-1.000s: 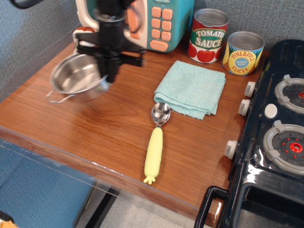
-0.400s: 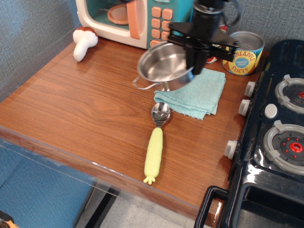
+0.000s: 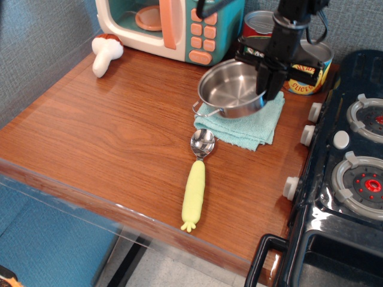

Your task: Move the pot onto the towel.

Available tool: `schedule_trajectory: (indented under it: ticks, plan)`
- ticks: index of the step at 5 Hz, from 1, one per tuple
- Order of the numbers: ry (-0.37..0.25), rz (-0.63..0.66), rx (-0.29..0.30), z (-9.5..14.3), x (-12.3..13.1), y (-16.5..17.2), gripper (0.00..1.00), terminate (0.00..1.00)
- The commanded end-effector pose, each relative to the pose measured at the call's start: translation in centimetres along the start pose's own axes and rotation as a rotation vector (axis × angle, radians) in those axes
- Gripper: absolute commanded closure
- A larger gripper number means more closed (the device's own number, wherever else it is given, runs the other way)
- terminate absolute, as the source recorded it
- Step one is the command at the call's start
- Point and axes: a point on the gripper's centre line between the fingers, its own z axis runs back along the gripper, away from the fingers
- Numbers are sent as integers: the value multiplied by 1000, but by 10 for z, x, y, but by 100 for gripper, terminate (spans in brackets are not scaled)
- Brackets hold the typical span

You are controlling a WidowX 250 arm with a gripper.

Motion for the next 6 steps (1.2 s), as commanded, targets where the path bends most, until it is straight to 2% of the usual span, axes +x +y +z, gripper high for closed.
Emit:
schedule_trajectory:
  ticks: [1, 2, 4, 5, 6]
  plan:
    - [26, -5, 27, 4, -11, 6, 100, 0]
    - [49, 19, -35, 8, -11, 4, 0, 0]
    - [-39, 48, -122, 49, -12, 3, 0, 0]
    - [-44, 52, -131, 64, -18, 8, 0, 0]
    - [-39, 42, -127, 67, -22, 12, 0, 0]
